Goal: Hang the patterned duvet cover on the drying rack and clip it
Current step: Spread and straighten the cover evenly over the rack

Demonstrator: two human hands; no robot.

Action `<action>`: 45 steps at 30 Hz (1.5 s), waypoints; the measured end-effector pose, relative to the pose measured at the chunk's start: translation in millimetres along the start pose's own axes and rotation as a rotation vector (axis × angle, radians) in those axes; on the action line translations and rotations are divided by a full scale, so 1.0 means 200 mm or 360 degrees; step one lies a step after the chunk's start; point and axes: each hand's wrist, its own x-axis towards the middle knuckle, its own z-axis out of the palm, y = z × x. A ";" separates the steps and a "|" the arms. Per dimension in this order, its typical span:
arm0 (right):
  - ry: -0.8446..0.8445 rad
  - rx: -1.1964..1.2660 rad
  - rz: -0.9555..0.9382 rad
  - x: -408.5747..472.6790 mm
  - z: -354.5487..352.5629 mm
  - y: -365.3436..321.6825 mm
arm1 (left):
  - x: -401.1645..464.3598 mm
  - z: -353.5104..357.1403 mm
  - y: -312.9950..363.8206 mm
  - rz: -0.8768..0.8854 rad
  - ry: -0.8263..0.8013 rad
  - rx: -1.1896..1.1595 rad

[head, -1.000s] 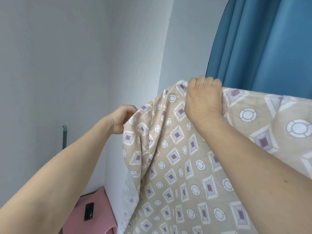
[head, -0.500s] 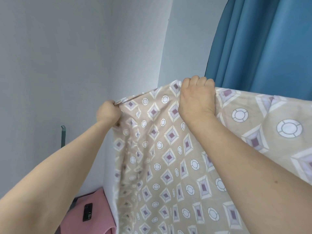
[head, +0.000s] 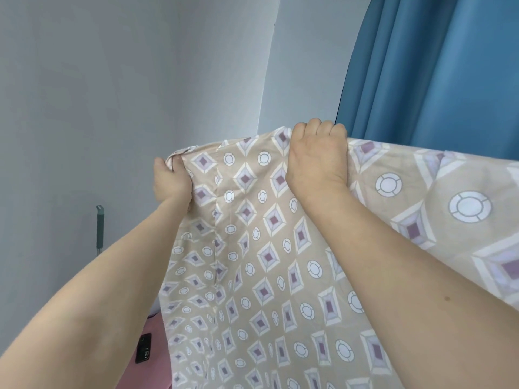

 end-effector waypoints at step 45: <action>-0.0434 0.0259 0.0040 -0.01 -0.28 0.31 | -0.31 0.18 0.45 0.0608 -0.1138 0.0334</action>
